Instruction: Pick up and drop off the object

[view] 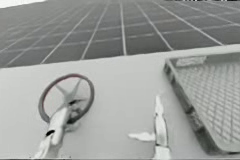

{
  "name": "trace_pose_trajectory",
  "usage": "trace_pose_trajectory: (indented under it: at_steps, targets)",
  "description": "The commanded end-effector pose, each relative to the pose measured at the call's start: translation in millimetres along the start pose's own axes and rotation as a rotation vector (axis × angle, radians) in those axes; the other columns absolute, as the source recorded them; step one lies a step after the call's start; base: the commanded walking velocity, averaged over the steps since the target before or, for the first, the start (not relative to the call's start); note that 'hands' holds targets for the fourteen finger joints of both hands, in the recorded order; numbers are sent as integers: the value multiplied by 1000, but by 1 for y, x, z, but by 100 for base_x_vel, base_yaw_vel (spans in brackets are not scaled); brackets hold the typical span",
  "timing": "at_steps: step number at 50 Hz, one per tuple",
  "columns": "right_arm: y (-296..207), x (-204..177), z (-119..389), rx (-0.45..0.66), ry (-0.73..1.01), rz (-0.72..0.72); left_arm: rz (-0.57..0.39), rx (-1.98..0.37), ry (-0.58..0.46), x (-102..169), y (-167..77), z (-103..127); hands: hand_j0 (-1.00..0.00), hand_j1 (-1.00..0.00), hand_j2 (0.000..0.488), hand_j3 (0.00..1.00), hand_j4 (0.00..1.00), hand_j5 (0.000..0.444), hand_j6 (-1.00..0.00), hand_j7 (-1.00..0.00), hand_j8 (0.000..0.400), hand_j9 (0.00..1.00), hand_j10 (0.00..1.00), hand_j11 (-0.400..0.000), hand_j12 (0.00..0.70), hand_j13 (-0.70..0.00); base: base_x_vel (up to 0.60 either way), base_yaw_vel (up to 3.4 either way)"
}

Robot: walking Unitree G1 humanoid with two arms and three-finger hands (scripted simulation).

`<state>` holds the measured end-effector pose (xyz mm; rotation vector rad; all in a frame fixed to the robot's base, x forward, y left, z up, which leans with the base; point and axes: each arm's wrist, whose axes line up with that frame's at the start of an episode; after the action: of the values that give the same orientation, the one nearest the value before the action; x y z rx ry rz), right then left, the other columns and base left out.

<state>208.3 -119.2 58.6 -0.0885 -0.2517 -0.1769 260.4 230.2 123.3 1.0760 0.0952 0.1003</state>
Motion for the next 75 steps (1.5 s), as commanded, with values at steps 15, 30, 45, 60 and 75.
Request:
trace_pose_trajectory:
  at_steps: [15, 30, 45, 60, 75]
  targets:
    - [56, 15, -27, -49, -79, 188, -400, -1018, -7, -65, 71, 213, -1000, -1000, 0, 0, 0, 0, -1000, -1000, 400, 0, 0, 0, 700, 0, 0, 0]
    - [216, 35, -1, 82, -321, -184, -532, -1955, -253, -73, 29, 97, -1000, -1000, 0, 0, 157, 78, -1000, -1000, 400, 0, 157, -63, 700, -110, 0, 0]
    - [134, 40, -8, 542, 201, -167, -491, -1870, -126, -74, 13, 82, -1000, -1000, 0, 1000, 1000, 0, -1000, -1000, 400, 1000, 1000, -400, 700, -700, 0, 0]
    - [87, 40, -41, 339, 2, -532, -528, -1716, 203, -39, -39, 53, 0, 0, 0, 1000, 1000, 0, 0, 0, 0, 1000, 1000, -400, 0, -700, 0, 0]
    - [38, 56, -54, 209, -743, -224, -708, -1723, 233, -70, -64, 62, 0, 0, 0, 1000, 1000, 0, 0, 0, 0, 1000, 1000, -400, 0, -700, 0, 0]
